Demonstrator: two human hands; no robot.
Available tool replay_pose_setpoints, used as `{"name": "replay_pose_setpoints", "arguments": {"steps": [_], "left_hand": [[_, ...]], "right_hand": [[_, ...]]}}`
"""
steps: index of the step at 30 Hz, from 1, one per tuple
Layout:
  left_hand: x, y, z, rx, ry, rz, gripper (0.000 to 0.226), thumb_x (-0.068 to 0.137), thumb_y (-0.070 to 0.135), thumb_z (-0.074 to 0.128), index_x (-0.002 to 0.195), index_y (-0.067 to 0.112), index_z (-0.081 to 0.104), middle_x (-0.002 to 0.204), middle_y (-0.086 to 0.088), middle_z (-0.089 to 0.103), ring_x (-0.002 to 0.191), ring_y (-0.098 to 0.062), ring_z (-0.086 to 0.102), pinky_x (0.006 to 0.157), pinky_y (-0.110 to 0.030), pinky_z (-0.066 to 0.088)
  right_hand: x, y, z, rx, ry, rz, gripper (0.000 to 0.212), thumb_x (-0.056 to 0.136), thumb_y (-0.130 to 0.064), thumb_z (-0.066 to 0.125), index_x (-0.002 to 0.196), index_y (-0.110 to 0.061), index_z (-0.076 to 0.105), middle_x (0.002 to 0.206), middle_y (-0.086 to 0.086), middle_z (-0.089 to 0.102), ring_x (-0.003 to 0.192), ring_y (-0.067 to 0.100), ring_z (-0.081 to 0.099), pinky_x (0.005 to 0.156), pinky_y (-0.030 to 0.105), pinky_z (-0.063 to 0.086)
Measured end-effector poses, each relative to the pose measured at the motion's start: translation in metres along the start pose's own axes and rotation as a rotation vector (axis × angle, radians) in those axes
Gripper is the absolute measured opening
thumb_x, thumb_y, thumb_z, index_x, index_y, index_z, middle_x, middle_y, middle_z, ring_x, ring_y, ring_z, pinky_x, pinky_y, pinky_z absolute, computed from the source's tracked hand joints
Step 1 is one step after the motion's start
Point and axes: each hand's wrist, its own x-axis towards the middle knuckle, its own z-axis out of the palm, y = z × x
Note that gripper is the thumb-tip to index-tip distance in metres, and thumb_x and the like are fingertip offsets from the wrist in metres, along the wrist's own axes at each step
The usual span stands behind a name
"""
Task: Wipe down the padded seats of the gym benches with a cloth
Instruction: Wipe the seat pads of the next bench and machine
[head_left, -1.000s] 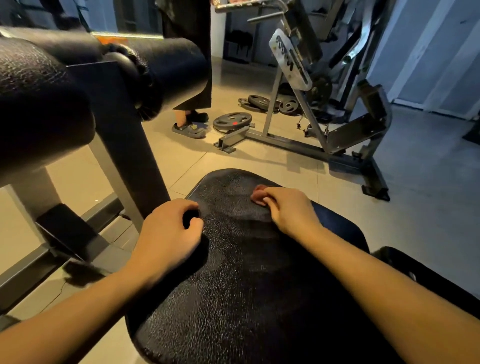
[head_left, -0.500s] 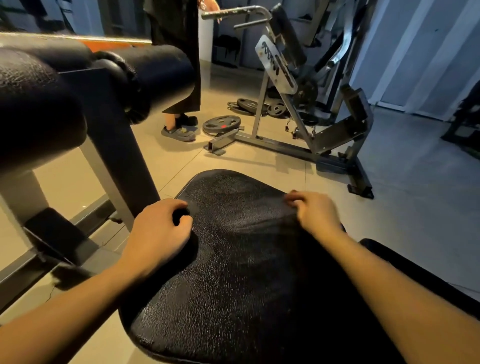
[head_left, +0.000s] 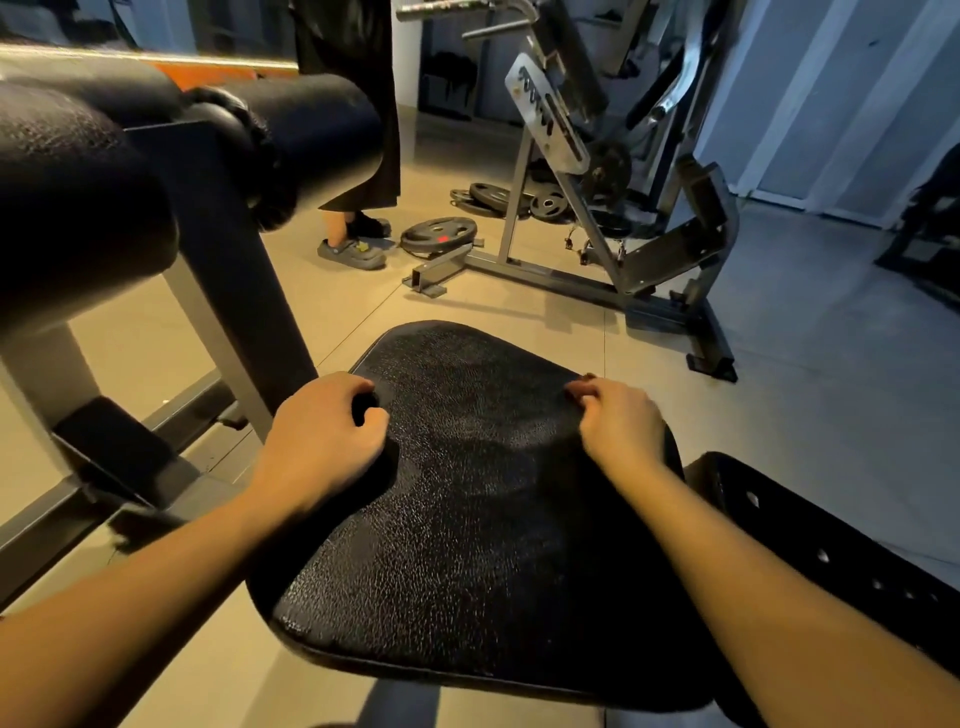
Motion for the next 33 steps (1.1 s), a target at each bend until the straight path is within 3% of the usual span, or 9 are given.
{"name": "replay_pose_setpoints", "arguments": {"steps": [5,8,11,14,17,23,27,30,33], "left_hand": [[-0.003,0.003,-0.003,0.007,-0.008,-0.008,0.018,0.090,0.021,0.055,0.093,0.016,0.071,0.095,-0.005,0.072,0.089,-0.030,0.064,0.078,-0.040,0.051],[-0.005,0.001,-0.005,0.022,-0.029,0.016,0.019,0.089,0.024,0.053,0.092,0.017,0.070,0.095,-0.004,0.072,0.089,-0.029,0.064,0.078,-0.041,0.052],[-0.006,-0.002,-0.004,0.132,-0.090,0.112,0.025,0.086,0.035,0.048,0.093,0.020,0.068,0.102,0.001,0.068,0.094,-0.024,0.062,0.078,-0.040,0.054],[0.001,-0.001,-0.007,0.251,-0.139,0.151,0.026,0.090,0.040,0.053,0.101,0.022,0.068,0.112,0.002,0.066,0.100,-0.022,0.061,0.081,-0.038,0.054],[0.006,0.006,-0.008,0.307,-0.201,0.172,0.033,0.093,0.045,0.053,0.111,0.024,0.069,0.121,0.001,0.064,0.107,-0.022,0.060,0.086,-0.039,0.054],[-0.006,0.036,0.004,0.250,-0.255,0.312,0.043,0.094,0.046,0.059,0.128,0.020,0.066,0.134,0.001,0.060,0.124,-0.022,0.054,0.100,-0.040,0.048],[-0.021,0.055,0.006,0.233,-0.297,0.423,0.038,0.094,0.045,0.061,0.124,0.022,0.069,0.132,0.003,0.061,0.123,-0.020,0.054,0.099,-0.038,0.048],[-0.033,0.063,0.003,0.231,-0.324,0.455,0.039,0.095,0.045,0.061,0.127,0.023,0.069,0.135,0.004,0.060,0.125,-0.018,0.053,0.102,-0.038,0.047],[-0.046,0.065,0.001,0.236,-0.348,0.456,0.038,0.095,0.043,0.062,0.126,0.022,0.069,0.134,0.004,0.061,0.124,-0.018,0.054,0.102,-0.039,0.047]], "right_hand": [[-0.094,-0.074,0.015,0.065,-0.159,-0.441,0.028,0.101,-0.025,0.055,0.121,-0.037,0.070,0.125,-0.009,0.071,0.114,0.020,0.064,0.105,0.037,0.049],[-0.107,-0.046,0.002,0.028,-0.226,-0.650,0.025,0.098,-0.023,0.058,0.117,-0.033,0.071,0.121,-0.008,0.072,0.111,0.020,0.066,0.098,0.040,0.053],[-0.046,0.013,-0.021,-0.100,-0.159,-0.331,0.030,0.103,-0.023,0.054,0.120,-0.042,0.070,0.130,-0.011,0.068,0.119,0.016,0.063,0.107,0.039,0.048],[-0.007,0.048,-0.027,-0.062,-0.052,-0.074,0.028,0.104,-0.025,0.053,0.124,-0.035,0.069,0.130,-0.003,0.069,0.118,0.021,0.062,0.106,0.040,0.047],[-0.029,0.034,-0.011,-0.063,-0.027,-0.093,0.029,0.104,-0.028,0.053,0.129,-0.030,0.068,0.128,0.001,0.070,0.117,0.027,0.062,0.106,0.044,0.046],[-0.146,0.009,-0.025,0.090,-0.184,-0.552,0.019,0.097,-0.021,0.059,0.110,-0.025,0.073,0.114,-0.005,0.073,0.108,0.018,0.066,0.099,0.036,0.051],[-0.206,0.021,-0.055,0.123,-0.327,-0.794,0.023,0.098,-0.019,0.060,0.118,-0.020,0.071,0.120,-0.004,0.072,0.113,0.011,0.065,0.105,0.028,0.049],[-0.180,0.037,-0.077,0.213,-0.293,-0.684,0.025,0.100,-0.016,0.060,0.116,-0.030,0.072,0.116,-0.014,0.071,0.108,0.000,0.064,0.102,0.022,0.048],[-0.118,0.056,-0.082,0.180,-0.077,-0.372,0.026,0.100,-0.018,0.060,0.117,-0.033,0.073,0.116,-0.013,0.072,0.111,0.007,0.064,0.107,0.036,0.049]]}}
